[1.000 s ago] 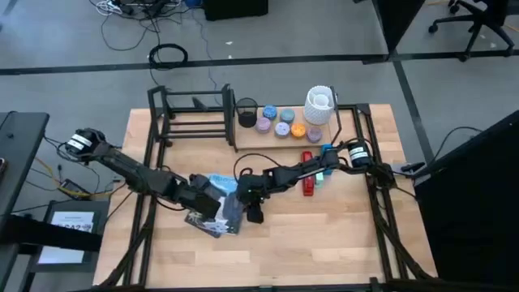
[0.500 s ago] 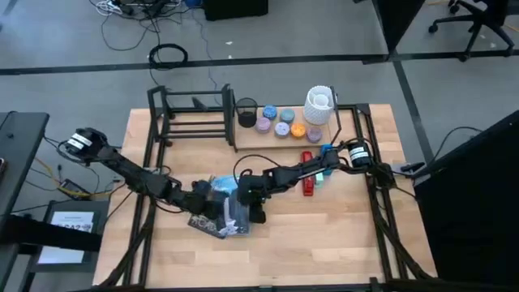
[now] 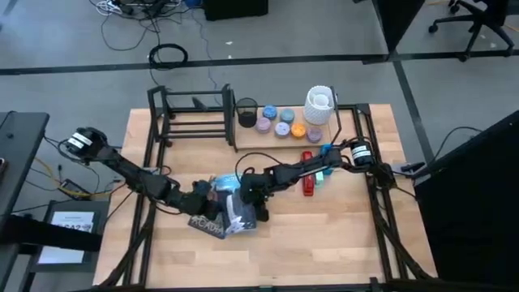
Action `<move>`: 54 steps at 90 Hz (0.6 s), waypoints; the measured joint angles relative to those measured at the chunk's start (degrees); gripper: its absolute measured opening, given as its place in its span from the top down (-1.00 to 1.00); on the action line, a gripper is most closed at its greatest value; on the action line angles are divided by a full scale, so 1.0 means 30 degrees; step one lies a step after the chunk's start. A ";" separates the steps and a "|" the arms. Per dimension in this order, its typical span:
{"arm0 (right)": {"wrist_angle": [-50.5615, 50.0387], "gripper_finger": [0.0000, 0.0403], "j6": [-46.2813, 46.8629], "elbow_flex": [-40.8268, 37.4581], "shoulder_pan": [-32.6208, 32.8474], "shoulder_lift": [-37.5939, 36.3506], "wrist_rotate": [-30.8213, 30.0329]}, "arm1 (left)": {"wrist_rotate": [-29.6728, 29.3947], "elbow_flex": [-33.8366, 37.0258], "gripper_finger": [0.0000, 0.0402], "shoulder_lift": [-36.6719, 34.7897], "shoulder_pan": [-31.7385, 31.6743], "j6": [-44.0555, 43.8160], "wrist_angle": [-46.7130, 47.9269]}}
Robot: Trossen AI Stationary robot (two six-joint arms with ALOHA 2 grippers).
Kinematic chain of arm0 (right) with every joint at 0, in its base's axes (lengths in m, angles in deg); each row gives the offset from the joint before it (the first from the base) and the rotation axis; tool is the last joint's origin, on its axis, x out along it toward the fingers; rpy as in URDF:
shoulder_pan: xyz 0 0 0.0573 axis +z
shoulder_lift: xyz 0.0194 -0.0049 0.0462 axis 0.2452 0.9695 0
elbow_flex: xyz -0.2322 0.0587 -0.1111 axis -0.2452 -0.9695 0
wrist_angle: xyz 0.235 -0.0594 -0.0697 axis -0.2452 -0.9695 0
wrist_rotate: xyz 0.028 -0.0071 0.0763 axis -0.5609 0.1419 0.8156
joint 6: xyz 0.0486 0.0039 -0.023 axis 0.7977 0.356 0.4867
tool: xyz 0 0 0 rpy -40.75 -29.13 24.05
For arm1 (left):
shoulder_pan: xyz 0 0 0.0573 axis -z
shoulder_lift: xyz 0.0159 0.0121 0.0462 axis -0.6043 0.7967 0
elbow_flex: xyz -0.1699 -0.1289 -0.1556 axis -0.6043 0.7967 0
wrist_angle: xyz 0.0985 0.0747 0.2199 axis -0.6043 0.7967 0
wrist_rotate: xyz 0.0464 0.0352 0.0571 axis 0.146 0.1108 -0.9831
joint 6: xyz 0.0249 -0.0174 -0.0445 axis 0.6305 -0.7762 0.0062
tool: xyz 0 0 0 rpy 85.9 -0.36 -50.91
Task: Stock shelves
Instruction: Put the blue book on the bookshelf
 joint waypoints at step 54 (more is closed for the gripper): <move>-0.3920 0.54 -0.0456 0.0087 -0.0007 -0.0128 0.0247 | 0.0137 -0.0007 1.00 -0.0001 0.0068 0.0019 -0.0590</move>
